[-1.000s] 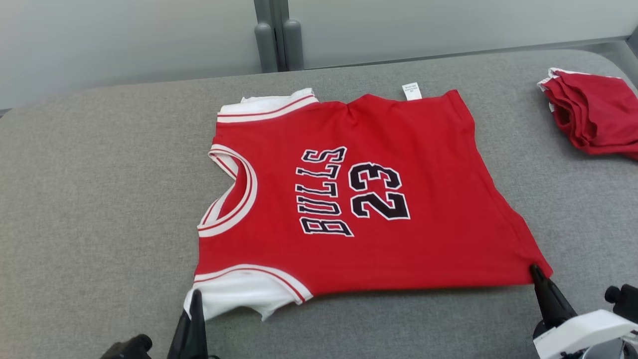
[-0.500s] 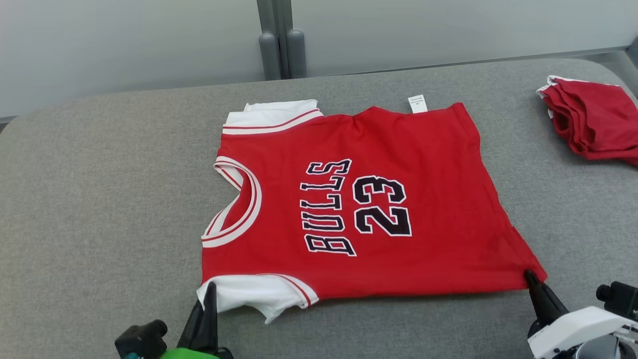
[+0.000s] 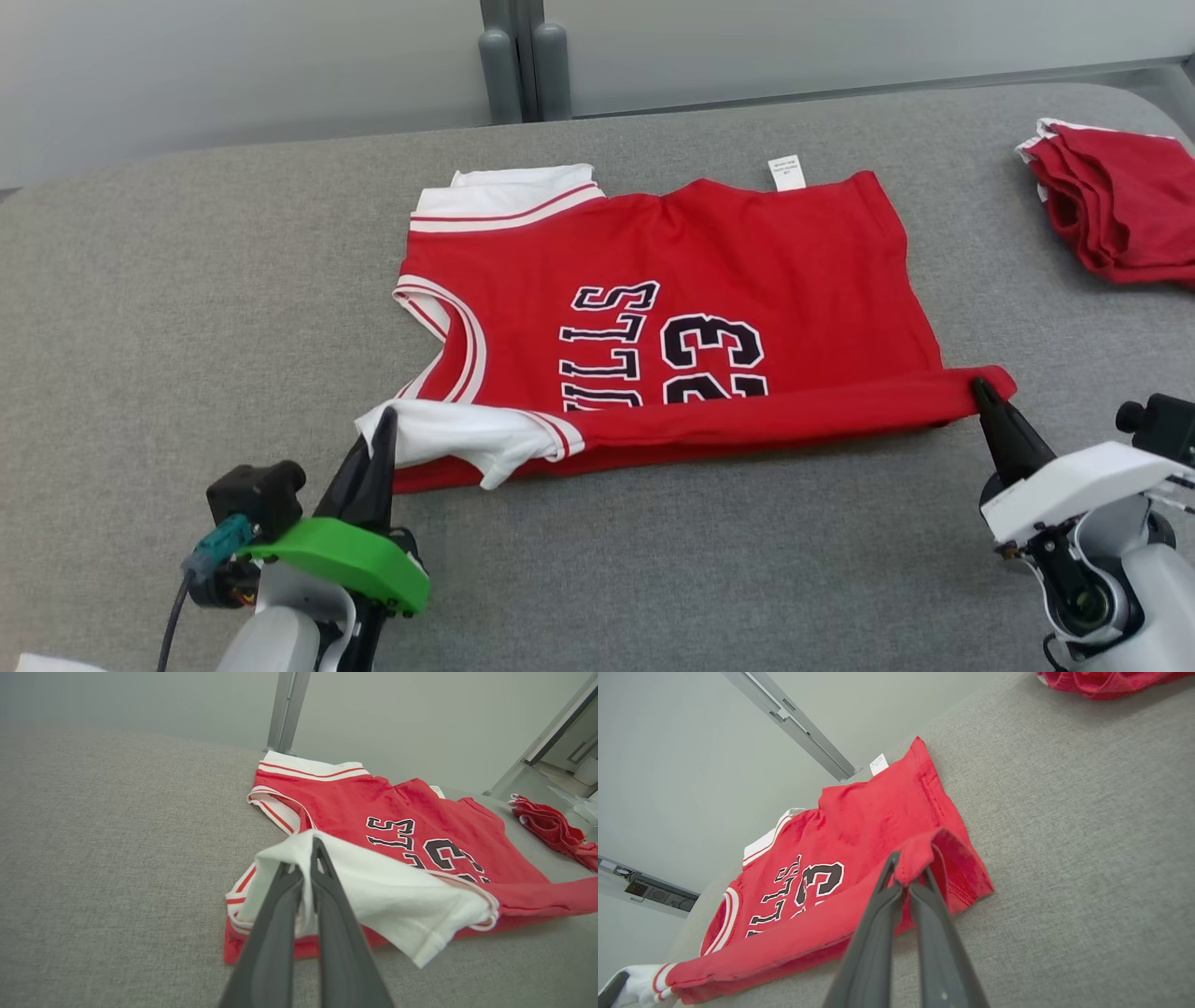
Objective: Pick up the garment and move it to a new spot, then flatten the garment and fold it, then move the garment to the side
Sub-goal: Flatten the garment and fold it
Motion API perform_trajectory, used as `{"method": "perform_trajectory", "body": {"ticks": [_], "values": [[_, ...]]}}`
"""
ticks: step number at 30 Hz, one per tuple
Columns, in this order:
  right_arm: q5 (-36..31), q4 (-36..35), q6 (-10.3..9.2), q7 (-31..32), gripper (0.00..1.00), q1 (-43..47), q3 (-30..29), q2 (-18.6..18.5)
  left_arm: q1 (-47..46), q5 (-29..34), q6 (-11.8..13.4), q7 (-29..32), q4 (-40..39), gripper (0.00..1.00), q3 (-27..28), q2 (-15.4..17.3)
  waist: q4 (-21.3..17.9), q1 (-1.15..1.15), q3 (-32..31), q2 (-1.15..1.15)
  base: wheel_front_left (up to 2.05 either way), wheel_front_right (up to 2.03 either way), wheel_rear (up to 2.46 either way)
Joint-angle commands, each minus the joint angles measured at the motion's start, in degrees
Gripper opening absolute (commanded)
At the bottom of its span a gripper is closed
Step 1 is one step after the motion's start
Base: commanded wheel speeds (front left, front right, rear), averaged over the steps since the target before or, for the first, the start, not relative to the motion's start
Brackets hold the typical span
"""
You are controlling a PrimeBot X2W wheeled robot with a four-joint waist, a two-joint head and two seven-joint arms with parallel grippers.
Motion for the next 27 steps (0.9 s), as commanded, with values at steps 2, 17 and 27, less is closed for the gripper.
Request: {"method": "perform_trajectory", "body": {"ticks": [2, 17, 27], "values": [[-0.44, 1.01, -0.08, 1.40, 0.00, -2.94, -0.21, 0.41, -3.54, 0.75, -0.73, 0.56, 1.88, 0.00, -0.38, 0.48, -0.19, 0.00, 0.96, 0.00, 0.00, 0.00, 0.00], [-4.76, 12.58, -0.06, -2.36, 1.00, -14.74, 2.66, -0.30, -15.88, 0.85, -2.75, -2.81, 16.19, 1.00, -2.55, -1.27, -0.47, 0.00, 3.03, 0.00, 0.00, 0.00, 0.00], [-7.02, 15.74, -0.06, -8.00, 1.00, -10.31, 8.01, -4.69, -9.62, -0.16, -2.92, -5.26, 19.68, 1.00, -0.69, -0.40, -0.18, 0.00, 2.43, 0.00, 0.00, 0.00, 0.00]]}}
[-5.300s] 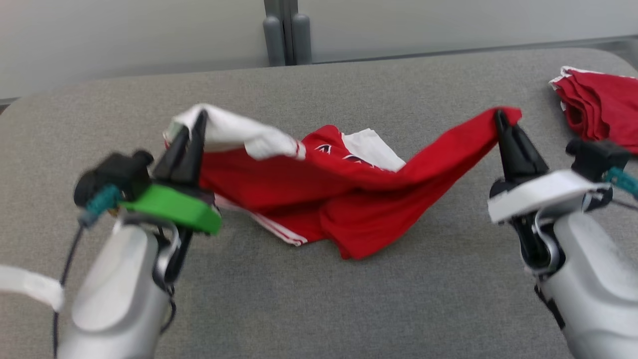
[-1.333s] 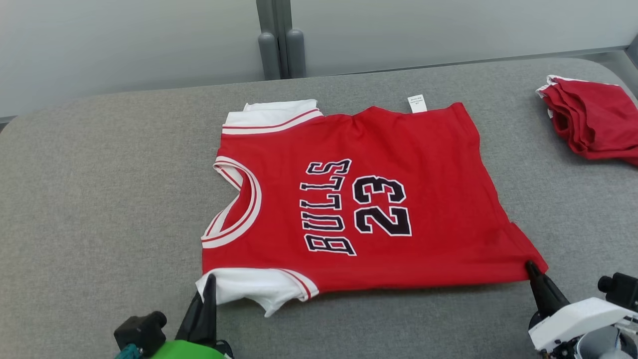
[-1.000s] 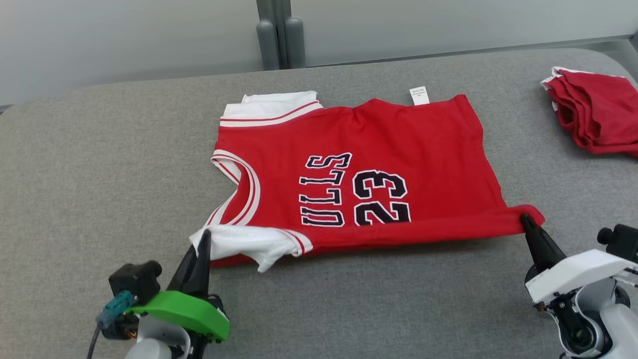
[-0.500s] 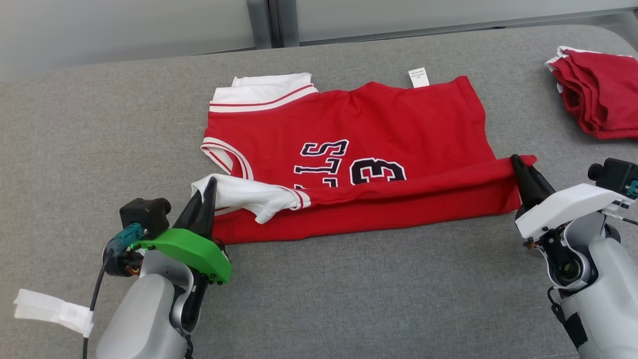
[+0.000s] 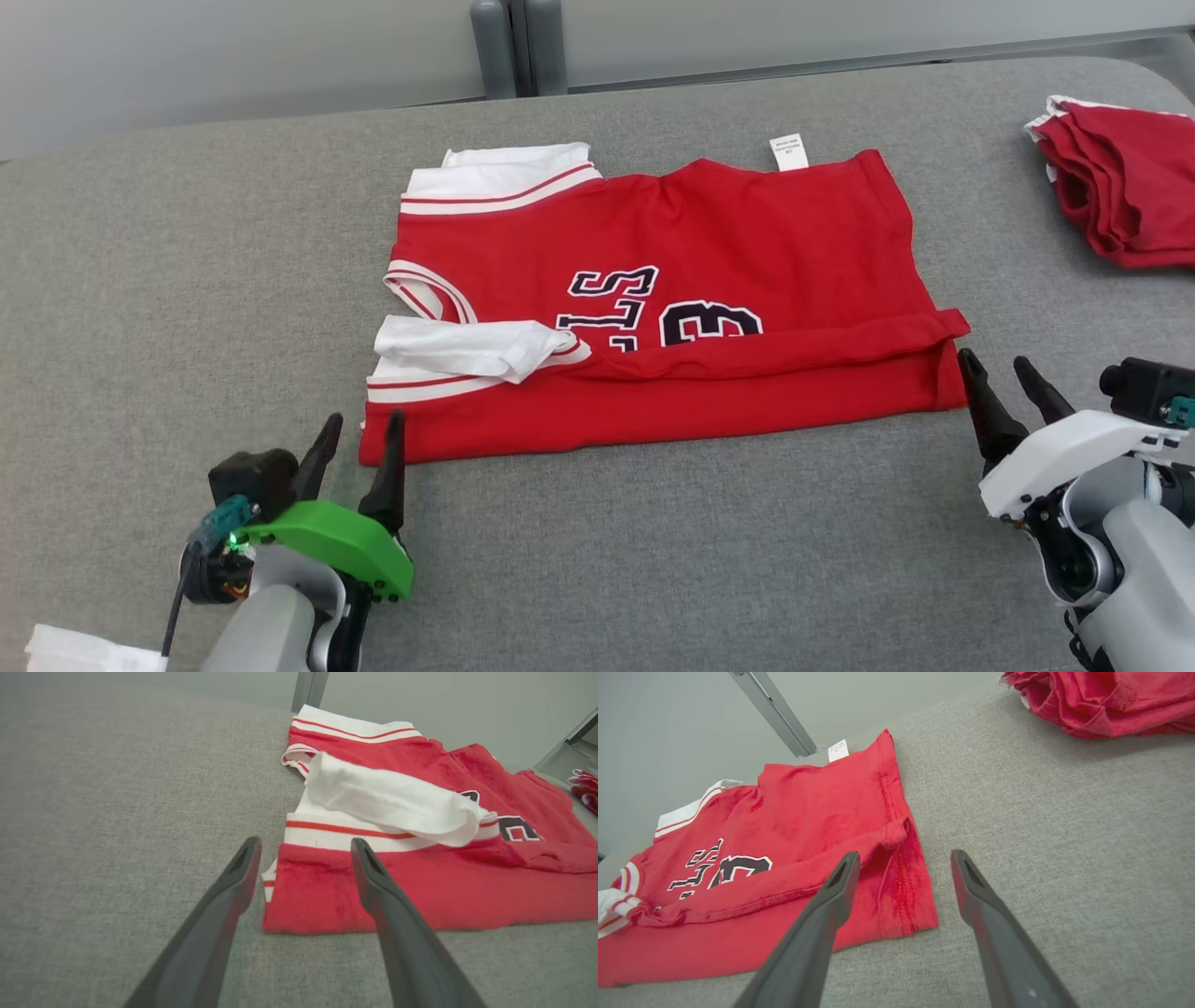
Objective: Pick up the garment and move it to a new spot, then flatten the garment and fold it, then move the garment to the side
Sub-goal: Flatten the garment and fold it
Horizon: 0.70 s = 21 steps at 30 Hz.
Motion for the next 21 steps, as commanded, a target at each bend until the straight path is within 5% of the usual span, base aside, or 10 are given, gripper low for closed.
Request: {"method": "perform_trajectory", "body": {"ticks": [1, 20, 21], "values": [[-0.30, 0.59, -0.04, -0.77, 1.00, 0.47, 0.46, -0.41, 0.75, 0.54, -0.02, -0.25, 0.48, 1.00, -0.02, 0.53, 0.09, 0.00, 0.24, 0.00, 0.00, 0.00, 0.00], [-2.32, 14.05, -0.04, -4.35, 1.00, -6.62, 8.41, 1.16, -3.89, 2.68, 0.08, -0.45, 10.21, 1.00, -0.27, -1.40, 0.57, 0.00, 2.92, 0.00, 0.00, 0.00, 0.00], [-2.07, 14.57, -0.04, -4.49, 0.51, -6.84, 8.69, 1.25, -4.01, 2.61, -0.01, -0.45, 10.66, 0.80, -0.37, -1.57, 0.60, 0.00, 2.93, 0.00, 0.00, 0.00, 0.00]]}}
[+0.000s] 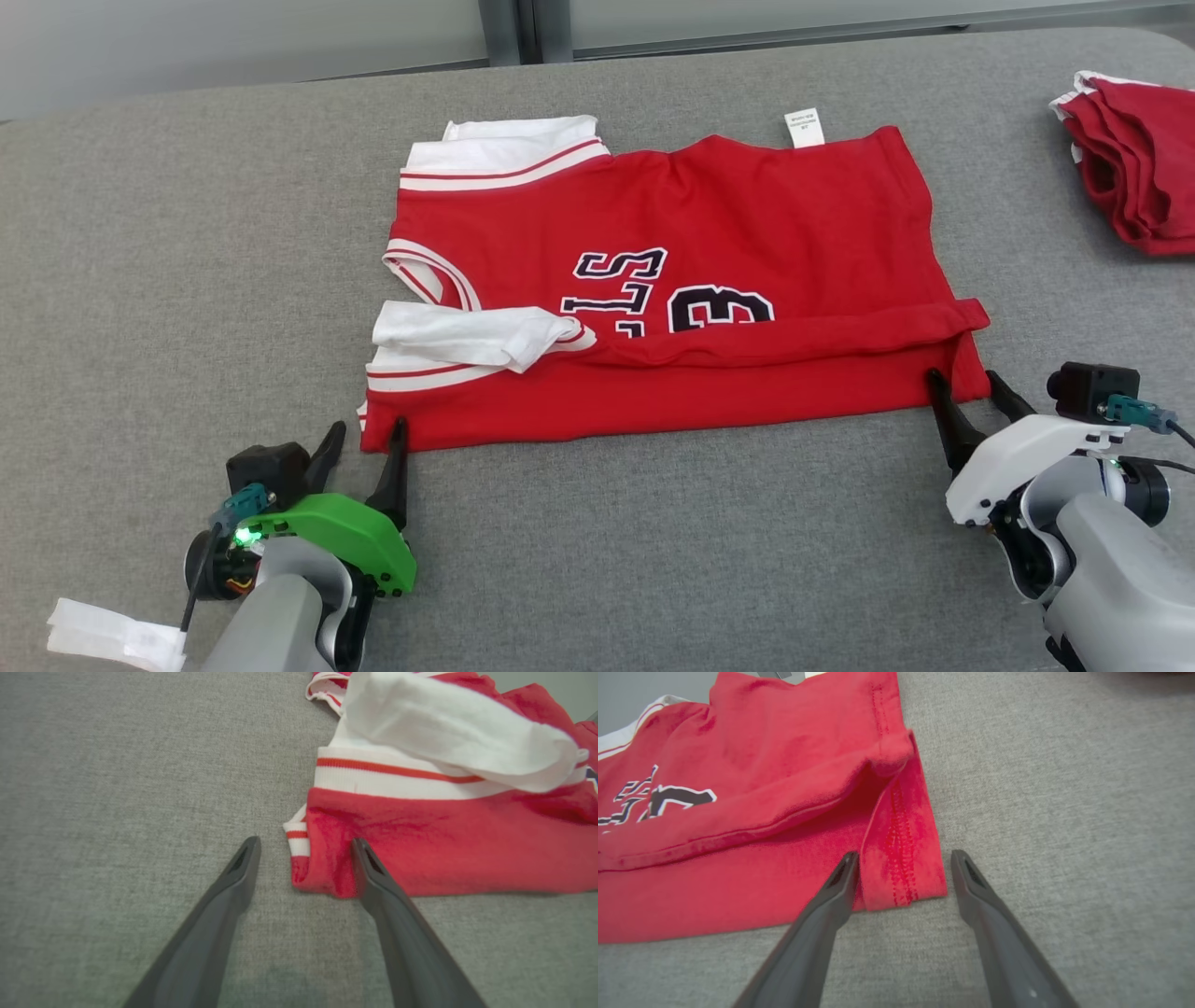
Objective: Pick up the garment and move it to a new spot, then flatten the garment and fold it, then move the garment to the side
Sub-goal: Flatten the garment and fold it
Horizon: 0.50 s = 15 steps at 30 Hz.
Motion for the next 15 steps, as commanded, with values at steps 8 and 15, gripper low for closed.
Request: {"method": "perform_trajectory", "body": {"ticks": [8, 15], "values": [[2.85, 0.85, -0.04, -3.06, 0.00, 0.26, 2.74, -0.15, 1.27, -0.27, -0.62, 0.13, -0.15, 0.00, 1.84, 0.18, 0.30, 0.00, -2.73, 0.00, 0.00, 0.00, 0.00], [5.48, -3.25, -0.04, -4.28, 0.00, 5.44, 4.58, -1.23, 8.99, -0.71, -0.89, 0.10, -6.14, 0.00, 5.19, 0.24, 0.56, 0.00, -7.07, 0.00, 0.00, 0.00, 0.00]]}}
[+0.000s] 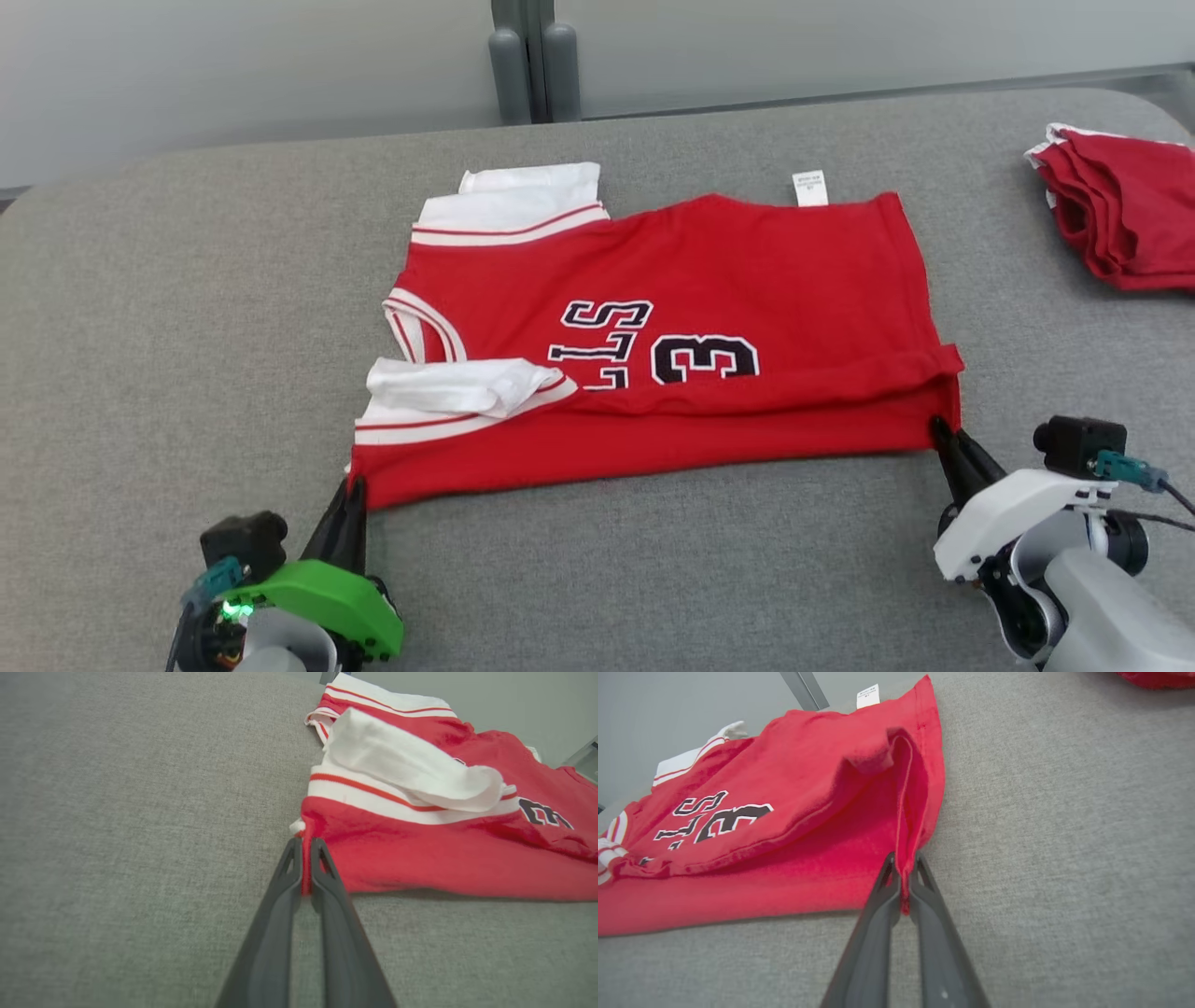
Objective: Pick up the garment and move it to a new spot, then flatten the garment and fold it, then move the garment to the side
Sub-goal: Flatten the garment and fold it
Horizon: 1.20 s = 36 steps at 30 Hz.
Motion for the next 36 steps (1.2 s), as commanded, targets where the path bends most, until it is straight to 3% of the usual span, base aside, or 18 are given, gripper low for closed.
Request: {"method": "perform_trajectory", "body": {"ticks": [1, 12, 16, 17, 18, 19, 20, 36], "values": [[0.32, -0.97, -0.06, -0.46, 0.00, 1.79, 0.26, -0.65, 2.35, -0.48, -0.15, 0.02, -1.04, 0.00, 0.96, 0.27, 0.23, 0.00, -2.03, 0.00, 0.00, 0.00, 0.00], [1.89, -11.73, -0.09, 0.44, 0.00, 17.21, -3.94, -4.38, 15.21, 1.06, 1.25, 0.01, -10.63, 0.00, 2.48, -1.47, 1.18, 0.00, -4.40, 0.00, 0.00, 0.00, 0.00], [1.00, -15.05, -0.09, 2.05, 0.00, 21.28, -6.91, -3.65, 16.97, 0.94, 1.81, 0.01, -12.05, 0.00, 2.05, -1.77, 0.50, 0.00, -4.66, 0.00, 0.00, 0.00, 0.00], [0.50, -15.58, -0.09, 2.52, 0.30, 21.81, -7.48, -3.41, 17.25, 0.98, 1.97, 0.01, -12.11, 0.09, 1.94, -1.82, 0.31, 0.00, -4.73, 0.00, 0.00, 0.00, 0.00], [-0.06, -16.21, -0.09, 2.93, 0.78, 22.30, -8.10, -3.09, 17.24, 1.19, 2.11, 0.00, -12.35, 0.42, 1.97, -1.82, 0.08, 0.00, -4.82, 0.00, 0.00, 0.00, 0.00], [-0.43, -16.66, -0.09, 3.11, 1.00, 22.60, -8.70, -2.61, 17.18, 1.32, 2.16, 0.01, -12.60, 0.94, 2.10, -1.84, -0.07, 0.00, -4.91, 0.00, 0.00, 0.00, 0.00], [-1.10, -17.15, -0.09, 3.41, 1.00, 22.80, -9.36, -2.02, 17.23, 1.58, 2.17, 0.01, -12.76, 1.00, 2.14, -1.83, -0.24, 0.00, -5.08, 0.00, 0.00, 0.00, 0.00], [-17.06, -29.17, -0.07, 0.48, 1.00, 22.07, -17.85, 4.30, 15.87, 10.22, 4.47, 0.01, -26.32, 1.00, 8.88, -1.53, -0.81, 0.00, -7.16, 0.00, 0.00, 0.00, 0.00]]}}
